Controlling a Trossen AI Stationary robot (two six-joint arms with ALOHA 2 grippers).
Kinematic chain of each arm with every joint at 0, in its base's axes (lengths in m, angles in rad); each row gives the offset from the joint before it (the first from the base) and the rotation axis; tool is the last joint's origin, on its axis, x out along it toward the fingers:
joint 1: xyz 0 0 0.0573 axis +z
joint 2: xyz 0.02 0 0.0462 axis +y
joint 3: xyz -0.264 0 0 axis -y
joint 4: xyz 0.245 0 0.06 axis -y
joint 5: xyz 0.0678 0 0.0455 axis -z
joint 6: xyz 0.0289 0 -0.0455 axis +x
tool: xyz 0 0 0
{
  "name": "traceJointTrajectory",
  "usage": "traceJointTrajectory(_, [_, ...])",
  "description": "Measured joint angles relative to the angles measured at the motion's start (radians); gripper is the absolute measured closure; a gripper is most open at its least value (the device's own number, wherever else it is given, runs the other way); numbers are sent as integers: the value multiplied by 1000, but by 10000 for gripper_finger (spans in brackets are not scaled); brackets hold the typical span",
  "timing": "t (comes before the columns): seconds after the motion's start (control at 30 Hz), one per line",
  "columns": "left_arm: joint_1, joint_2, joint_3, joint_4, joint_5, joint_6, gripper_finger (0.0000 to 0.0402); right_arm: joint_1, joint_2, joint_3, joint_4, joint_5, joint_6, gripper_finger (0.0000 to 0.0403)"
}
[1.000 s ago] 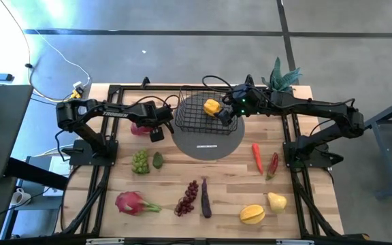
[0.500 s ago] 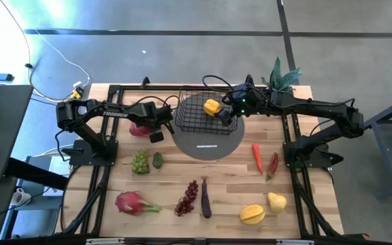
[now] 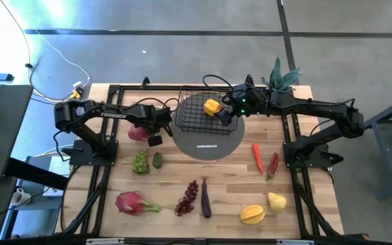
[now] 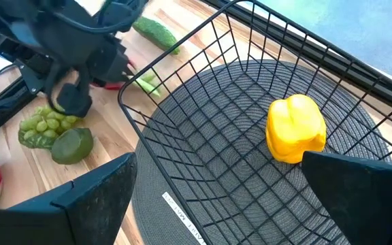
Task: Build produce basket
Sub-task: Put the top dragon fruit into the wire basket
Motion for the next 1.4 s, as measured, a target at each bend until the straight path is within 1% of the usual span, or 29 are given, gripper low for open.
traceJointTrajectory(0.23, [-33,-85,0,-27,23,-28,400,0,0,0,0,1,4,4])
traceJointTrajectory(0.37, [-40,-141,0,-34,48,-52,401,0,0,0,0,1,4,4])
traceJointTrajectory(0.5, [-40,-201,0,-34,50,-84,401,0,0,0,0,1,4,4])
traceJointTrajectory(0.8, [-40,-343,0,-28,0,-148,401,0,0,0,0,1,31,4])
traceJointTrajectory(1.03, [-40,-442,0,-25,-58,-149,401,0,0,0,1,-1,67,4])
traceJointTrajectory(1.2, [-40,-502,0,23,-61,-148,401,0,0,0,1,-1,67,4])
traceJointTrajectory(1.4, [-40,-559,0,142,-55,-125,401,0,0,0,1,0,50,4])
